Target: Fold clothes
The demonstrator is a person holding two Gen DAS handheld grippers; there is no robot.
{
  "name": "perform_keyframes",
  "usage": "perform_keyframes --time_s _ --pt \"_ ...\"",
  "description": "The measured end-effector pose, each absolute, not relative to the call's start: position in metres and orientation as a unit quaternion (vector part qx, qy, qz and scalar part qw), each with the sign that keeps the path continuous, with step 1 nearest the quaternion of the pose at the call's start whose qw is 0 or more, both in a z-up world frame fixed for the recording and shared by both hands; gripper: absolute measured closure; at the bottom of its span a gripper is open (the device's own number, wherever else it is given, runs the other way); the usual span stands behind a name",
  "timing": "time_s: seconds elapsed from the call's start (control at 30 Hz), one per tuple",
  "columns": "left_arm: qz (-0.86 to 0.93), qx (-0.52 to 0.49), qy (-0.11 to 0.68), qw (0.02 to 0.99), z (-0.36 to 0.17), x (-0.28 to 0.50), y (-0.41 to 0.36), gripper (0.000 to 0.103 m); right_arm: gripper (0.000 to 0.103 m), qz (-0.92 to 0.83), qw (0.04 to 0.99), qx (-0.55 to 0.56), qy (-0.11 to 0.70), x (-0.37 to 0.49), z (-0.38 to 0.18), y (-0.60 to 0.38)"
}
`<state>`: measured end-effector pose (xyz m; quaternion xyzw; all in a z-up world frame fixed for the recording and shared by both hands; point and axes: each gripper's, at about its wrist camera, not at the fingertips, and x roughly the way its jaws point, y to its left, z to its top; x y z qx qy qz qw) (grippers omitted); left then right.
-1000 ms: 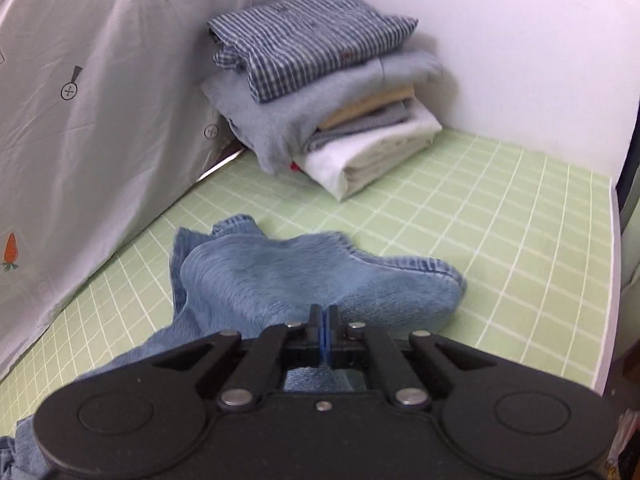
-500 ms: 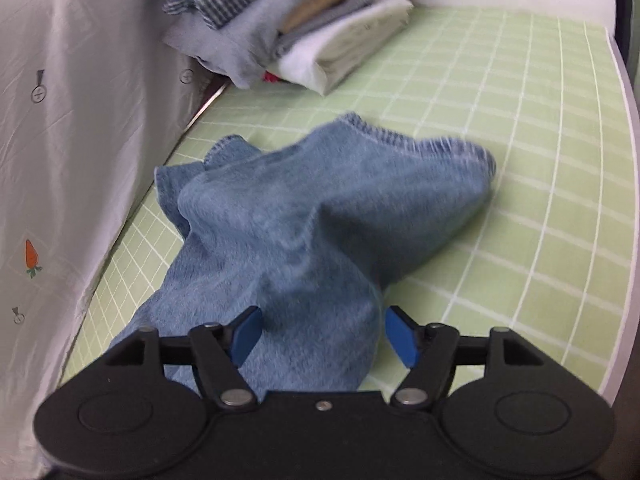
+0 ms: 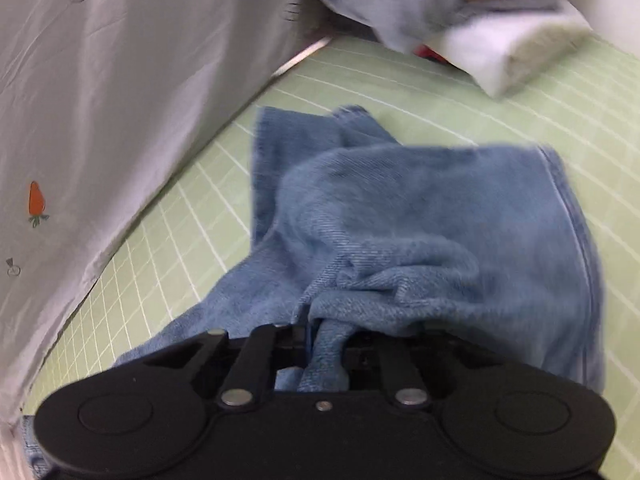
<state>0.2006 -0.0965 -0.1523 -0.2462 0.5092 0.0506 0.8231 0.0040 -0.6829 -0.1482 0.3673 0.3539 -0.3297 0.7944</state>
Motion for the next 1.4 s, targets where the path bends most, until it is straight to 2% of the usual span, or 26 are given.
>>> perform_keyframes --time_s 0.17,0.33,0.47,0.63,0.87,0.97,1.03,1.07,1.17,1.2,1.23,1.3,1.4 --pt "0.038 -0.239 0.474 0.847 -0.146 0.271 -0.128 0.101 0.094 -0.285 0.844 0.313 0.329 0.105 -0.134 -0.708" --pt "0.013 -0.237 0.392 0.889 -0.085 0.299 -0.143 0.101 0.094 -0.278 0.879 0.274 0.273 0.134 -0.09 -0.708" --pt "-0.001 -0.246 0.35 0.904 -0.037 0.275 -0.123 0.101 0.095 -0.298 0.89 0.266 0.221 0.079 -0.052 -0.7" --pt "0.006 -0.262 0.352 0.898 -0.025 0.196 -0.085 0.101 0.095 -0.327 0.89 0.28 0.149 -0.046 -0.015 -0.68" --pt "0.094 -0.235 0.481 0.84 -0.09 0.102 -0.054 0.096 0.095 -0.343 0.824 0.34 0.297 -0.144 -0.102 -0.659" --pt "0.097 -0.23 0.485 0.838 -0.091 0.086 -0.055 0.079 0.094 -0.348 0.79 0.381 0.33 -0.158 -0.136 -0.651" --pt "0.09 -0.217 0.478 0.847 -0.086 0.089 -0.061 0.057 0.091 -0.359 0.783 0.391 0.325 -0.154 -0.141 -0.651" --pt "0.084 -0.208 0.474 0.851 -0.083 0.093 -0.066 0.054 0.09 -0.364 0.779 0.395 0.322 -0.152 -0.144 -0.651" --pt "0.059 -0.195 0.469 0.859 -0.078 0.113 -0.083 0.039 0.073 -0.373 0.764 0.419 0.319 -0.136 -0.147 -0.662" --pt "0.053 -0.196 0.467 0.861 -0.078 0.12 -0.091 0.033 0.058 -0.378 0.756 0.428 0.319 -0.131 -0.148 -0.665" --pt "0.048 -0.197 0.465 0.862 -0.079 0.129 -0.096 0.03 0.05 -0.386 0.745 0.438 0.323 -0.127 -0.149 -0.667" --pt "0.043 -0.202 0.466 0.861 -0.082 0.153 -0.109 0.025 0.047 -0.411 0.726 0.436 0.338 -0.119 -0.146 -0.67" --pt "0.04 -0.205 0.472 0.857 -0.087 0.19 -0.131 0.02 0.047 -0.468 0.711 0.378 0.363 -0.108 -0.131 -0.666"
